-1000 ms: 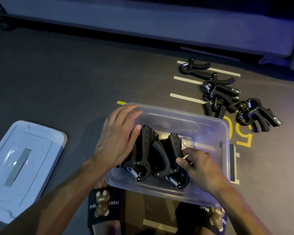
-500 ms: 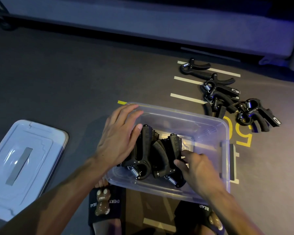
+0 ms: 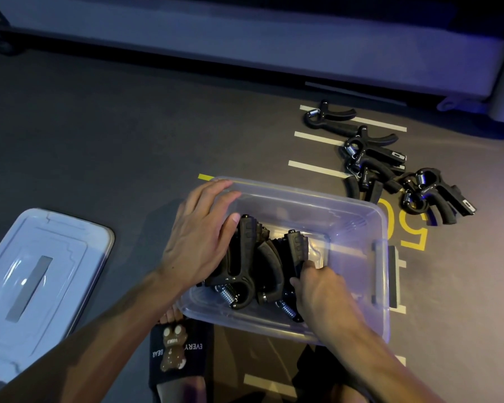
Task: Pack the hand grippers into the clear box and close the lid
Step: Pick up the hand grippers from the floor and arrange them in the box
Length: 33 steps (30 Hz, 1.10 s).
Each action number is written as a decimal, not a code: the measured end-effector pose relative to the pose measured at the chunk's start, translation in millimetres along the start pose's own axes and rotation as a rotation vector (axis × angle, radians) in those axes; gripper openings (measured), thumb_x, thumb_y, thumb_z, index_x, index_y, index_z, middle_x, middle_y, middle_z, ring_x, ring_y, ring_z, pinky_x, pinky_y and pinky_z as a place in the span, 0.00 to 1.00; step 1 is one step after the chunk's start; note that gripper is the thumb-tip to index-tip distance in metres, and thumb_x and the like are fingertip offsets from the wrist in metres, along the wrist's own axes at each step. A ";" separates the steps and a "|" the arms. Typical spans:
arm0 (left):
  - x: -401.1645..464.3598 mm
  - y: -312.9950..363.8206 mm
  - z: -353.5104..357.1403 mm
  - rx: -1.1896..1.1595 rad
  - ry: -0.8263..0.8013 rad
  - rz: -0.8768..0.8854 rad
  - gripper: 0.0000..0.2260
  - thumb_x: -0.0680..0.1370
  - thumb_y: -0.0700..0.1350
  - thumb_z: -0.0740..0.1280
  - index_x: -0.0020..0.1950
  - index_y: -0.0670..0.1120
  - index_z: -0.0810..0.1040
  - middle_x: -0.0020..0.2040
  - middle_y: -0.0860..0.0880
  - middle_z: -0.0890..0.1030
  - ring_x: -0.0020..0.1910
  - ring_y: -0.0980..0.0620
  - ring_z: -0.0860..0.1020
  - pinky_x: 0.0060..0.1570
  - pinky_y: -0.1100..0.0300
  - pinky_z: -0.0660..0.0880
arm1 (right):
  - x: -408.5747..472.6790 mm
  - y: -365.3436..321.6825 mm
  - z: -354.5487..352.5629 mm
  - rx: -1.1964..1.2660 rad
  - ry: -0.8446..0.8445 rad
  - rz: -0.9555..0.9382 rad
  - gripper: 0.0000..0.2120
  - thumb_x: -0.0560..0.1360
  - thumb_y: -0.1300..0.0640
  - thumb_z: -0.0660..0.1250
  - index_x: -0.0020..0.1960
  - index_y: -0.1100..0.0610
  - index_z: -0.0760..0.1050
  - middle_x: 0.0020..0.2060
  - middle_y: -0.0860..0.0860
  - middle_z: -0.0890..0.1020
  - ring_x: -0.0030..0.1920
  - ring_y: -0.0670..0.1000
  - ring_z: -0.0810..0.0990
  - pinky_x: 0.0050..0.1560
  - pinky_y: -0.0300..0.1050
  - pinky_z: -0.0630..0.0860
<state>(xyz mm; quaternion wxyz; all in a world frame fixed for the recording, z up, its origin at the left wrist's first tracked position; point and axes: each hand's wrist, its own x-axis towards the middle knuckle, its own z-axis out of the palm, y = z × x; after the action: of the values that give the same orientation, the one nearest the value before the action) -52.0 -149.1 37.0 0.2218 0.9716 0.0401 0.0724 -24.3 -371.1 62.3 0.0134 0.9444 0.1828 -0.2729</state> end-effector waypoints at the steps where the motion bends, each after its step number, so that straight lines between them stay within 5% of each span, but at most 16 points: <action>1: 0.1 0.2 -0.1 0.002 0.001 0.001 0.17 0.84 0.50 0.58 0.72 0.47 0.73 0.75 0.50 0.69 0.74 0.47 0.66 0.68 0.47 0.69 | -0.8 -0.9 0.0 -0.019 0.001 -0.001 0.17 0.84 0.50 0.55 0.65 0.60 0.70 0.56 0.56 0.83 0.57 0.57 0.83 0.50 0.47 0.78; 7: 0.4 -0.8 1.4 0.001 0.008 0.015 0.17 0.84 0.50 0.58 0.72 0.46 0.73 0.75 0.49 0.69 0.74 0.47 0.66 0.68 0.47 0.69 | -2.2 -4.9 0.7 -0.113 -0.030 -0.042 0.15 0.83 0.57 0.57 0.67 0.62 0.68 0.57 0.56 0.82 0.57 0.56 0.84 0.49 0.45 0.79; 16: 6.1 -3.6 -2.9 -0.028 0.000 0.044 0.18 0.84 0.49 0.58 0.73 0.48 0.73 0.74 0.50 0.70 0.73 0.46 0.67 0.70 0.48 0.66 | 12.8 22.0 -21.1 0.294 -0.203 0.103 0.18 0.80 0.43 0.61 0.61 0.55 0.76 0.54 0.58 0.83 0.56 0.60 0.81 0.54 0.46 0.73; 18: 18.0 -7.9 -5.5 0.003 0.010 0.071 0.17 0.84 0.47 0.59 0.72 0.50 0.75 0.72 0.51 0.73 0.70 0.46 0.69 0.68 0.49 0.66 | 18.1 29.3 -35.5 0.307 -0.141 0.057 0.16 0.81 0.46 0.61 0.63 0.53 0.75 0.55 0.55 0.84 0.58 0.56 0.81 0.57 0.43 0.68; 22: 54.0 -19.2 -5.2 0.008 -0.094 0.091 0.18 0.83 0.47 0.60 0.72 0.56 0.75 0.62 0.55 0.78 0.59 0.47 0.76 0.60 0.51 0.67 | 34.9 42.6 -71.2 0.558 0.211 -0.043 0.11 0.80 0.55 0.64 0.61 0.53 0.79 0.46 0.48 0.86 0.45 0.47 0.84 0.44 0.30 0.73; 27: 79.7 -29.9 -1.8 -0.073 -0.218 0.164 0.15 0.83 0.48 0.60 0.69 0.56 0.78 0.52 0.55 0.80 0.50 0.50 0.79 0.52 0.51 0.73 | 70.6 67.0 -100.2 0.671 0.448 -0.121 0.08 0.79 0.57 0.65 0.56 0.51 0.80 0.43 0.43 0.86 0.43 0.43 0.85 0.48 0.43 0.80; 33: 88.1 -41.4 -0.8 -0.065 -0.197 0.192 0.15 0.83 0.49 0.59 0.68 0.59 0.77 0.52 0.57 0.81 0.46 0.48 0.77 0.48 0.48 0.75 | 131.4 105.8 -102.7 0.669 0.432 -0.012 0.09 0.79 0.59 0.64 0.55 0.51 0.81 0.45 0.47 0.85 0.48 0.49 0.83 0.52 0.44 0.77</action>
<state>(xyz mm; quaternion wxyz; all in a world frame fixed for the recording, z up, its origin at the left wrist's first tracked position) 32.8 -101.9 30.5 0.2480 0.9657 -0.0774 -0.0012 168.6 -412.5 73.4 -0.3354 0.9312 0.0880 -0.1126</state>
